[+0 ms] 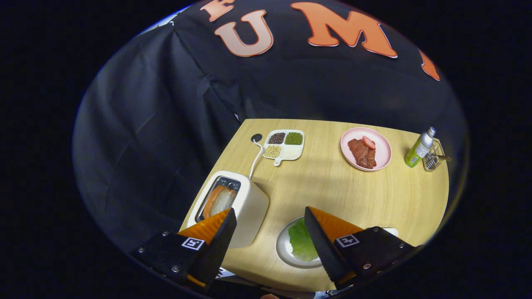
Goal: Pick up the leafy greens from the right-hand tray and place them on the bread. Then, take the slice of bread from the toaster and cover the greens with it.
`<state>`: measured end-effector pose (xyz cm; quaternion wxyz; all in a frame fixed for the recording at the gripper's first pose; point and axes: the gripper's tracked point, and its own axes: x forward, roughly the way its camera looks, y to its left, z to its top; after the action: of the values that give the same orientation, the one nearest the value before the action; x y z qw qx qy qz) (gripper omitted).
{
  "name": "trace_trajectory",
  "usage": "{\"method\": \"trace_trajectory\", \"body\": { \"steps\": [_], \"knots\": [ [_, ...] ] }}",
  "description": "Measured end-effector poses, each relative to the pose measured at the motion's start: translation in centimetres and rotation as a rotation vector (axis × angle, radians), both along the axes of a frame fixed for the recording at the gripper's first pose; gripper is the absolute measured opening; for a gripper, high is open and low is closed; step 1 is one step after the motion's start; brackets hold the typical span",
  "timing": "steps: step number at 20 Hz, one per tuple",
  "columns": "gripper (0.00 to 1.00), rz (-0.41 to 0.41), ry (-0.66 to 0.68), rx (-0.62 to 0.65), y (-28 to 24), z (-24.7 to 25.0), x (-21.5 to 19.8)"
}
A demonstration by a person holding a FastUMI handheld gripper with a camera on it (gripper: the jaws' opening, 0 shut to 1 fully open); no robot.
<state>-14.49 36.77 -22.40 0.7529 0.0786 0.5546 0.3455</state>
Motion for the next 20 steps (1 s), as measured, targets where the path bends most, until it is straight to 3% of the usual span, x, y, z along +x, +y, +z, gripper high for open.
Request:
{"method": "trace_trajectory", "body": {
  "steps": [6,13,20],
  "knots": [
    [0.98,0.094,0.014,-0.032,5.7,1.0,-1.7],
    [0.95,0.156,0.08,-0.163,9.3,-0.7,-3.0],
    [0.72,0.157,0.173,-0.25,11.3,-3.0,-4.4]
  ]
}}
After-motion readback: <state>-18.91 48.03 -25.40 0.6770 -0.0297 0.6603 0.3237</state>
